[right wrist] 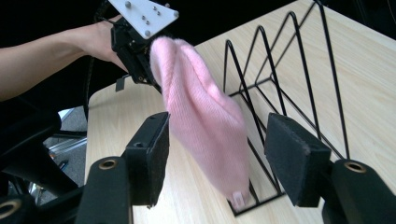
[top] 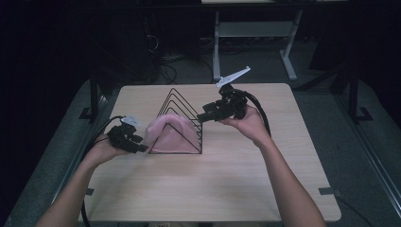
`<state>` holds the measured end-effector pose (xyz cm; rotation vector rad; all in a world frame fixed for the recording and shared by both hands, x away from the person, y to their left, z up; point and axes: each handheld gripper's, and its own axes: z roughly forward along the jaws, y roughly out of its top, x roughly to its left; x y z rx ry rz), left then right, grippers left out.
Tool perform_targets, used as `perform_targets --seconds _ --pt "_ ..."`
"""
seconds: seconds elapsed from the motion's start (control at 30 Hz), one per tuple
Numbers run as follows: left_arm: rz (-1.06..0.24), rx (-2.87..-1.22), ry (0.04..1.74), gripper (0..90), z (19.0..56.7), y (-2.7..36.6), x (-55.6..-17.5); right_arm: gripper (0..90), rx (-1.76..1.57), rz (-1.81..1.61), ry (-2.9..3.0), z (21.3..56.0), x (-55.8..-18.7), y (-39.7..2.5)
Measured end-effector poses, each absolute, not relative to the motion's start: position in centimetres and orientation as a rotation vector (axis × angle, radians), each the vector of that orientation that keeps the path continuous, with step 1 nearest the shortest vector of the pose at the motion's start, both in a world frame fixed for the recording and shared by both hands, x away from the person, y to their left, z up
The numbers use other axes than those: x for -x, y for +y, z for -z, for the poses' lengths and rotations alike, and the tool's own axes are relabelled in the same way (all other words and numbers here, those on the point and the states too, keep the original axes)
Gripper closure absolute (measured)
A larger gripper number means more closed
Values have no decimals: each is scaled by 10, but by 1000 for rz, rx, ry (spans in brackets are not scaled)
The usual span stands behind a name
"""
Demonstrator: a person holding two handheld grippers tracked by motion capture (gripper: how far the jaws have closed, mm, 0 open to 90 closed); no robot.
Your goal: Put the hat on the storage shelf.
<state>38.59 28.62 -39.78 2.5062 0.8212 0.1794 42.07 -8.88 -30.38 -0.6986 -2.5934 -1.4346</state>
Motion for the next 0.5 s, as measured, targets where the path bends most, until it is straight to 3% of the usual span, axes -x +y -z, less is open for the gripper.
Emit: perform_targets --seconds 0.5 --pt "-191 -2479 858 403 392 291 -378 344 861 1448 -2594 313 -408 -144"
